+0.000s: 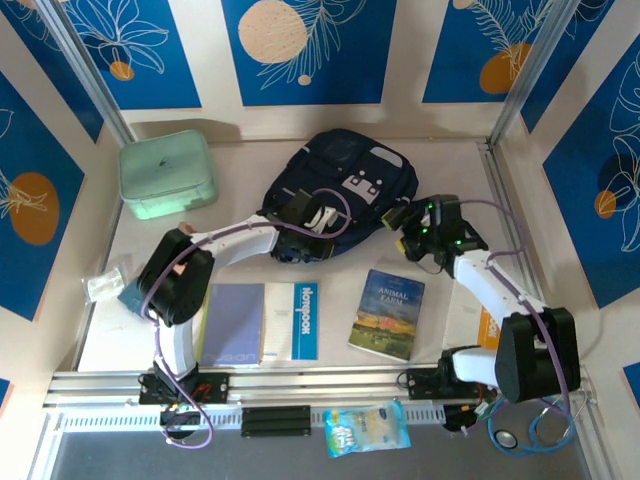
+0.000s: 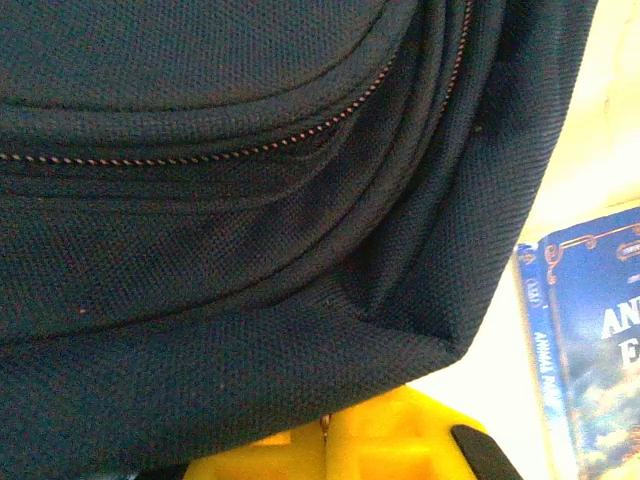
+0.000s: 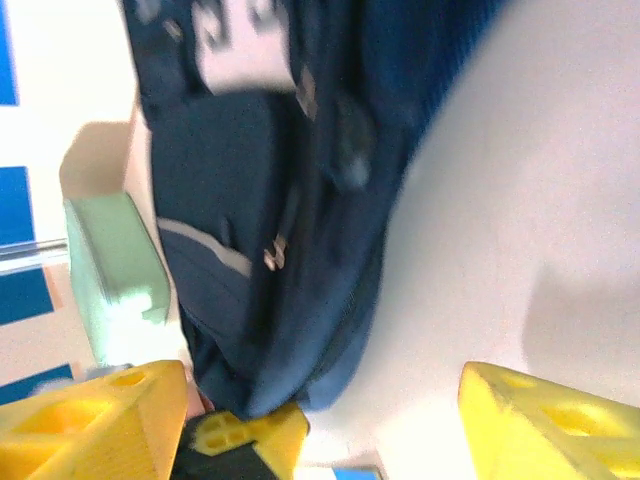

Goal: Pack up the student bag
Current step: Unzip the student bag at the top-center of the table.

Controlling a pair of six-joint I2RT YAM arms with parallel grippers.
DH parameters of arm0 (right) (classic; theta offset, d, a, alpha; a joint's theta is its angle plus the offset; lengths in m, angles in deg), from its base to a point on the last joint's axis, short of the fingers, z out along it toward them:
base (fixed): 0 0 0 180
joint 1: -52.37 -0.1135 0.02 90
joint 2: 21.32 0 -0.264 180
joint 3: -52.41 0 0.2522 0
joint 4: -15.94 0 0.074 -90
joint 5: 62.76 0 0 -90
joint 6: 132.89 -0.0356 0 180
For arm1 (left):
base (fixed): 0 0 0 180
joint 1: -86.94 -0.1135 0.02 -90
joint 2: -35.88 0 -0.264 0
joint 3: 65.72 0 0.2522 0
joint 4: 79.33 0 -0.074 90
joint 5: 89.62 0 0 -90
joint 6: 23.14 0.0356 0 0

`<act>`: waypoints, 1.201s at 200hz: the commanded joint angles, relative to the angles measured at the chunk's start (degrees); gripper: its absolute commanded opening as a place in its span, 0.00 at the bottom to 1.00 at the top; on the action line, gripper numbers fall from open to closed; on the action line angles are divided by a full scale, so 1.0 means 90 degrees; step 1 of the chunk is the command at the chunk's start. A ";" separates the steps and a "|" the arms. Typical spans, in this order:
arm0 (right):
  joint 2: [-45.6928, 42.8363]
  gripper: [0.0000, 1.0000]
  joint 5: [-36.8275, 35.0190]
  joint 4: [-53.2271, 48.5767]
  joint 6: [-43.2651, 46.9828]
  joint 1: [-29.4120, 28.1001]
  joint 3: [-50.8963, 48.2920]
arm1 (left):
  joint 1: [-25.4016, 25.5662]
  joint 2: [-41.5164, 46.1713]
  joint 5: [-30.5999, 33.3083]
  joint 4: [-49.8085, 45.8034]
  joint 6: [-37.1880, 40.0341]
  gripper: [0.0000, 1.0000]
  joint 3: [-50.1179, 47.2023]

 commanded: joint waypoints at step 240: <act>0.2587 0.10 0.0313 0.1202 -0.0913 -0.0698 0.0816 | -0.0351 0.0353 -0.0577 -0.1721 0.0900 0.00 0.0524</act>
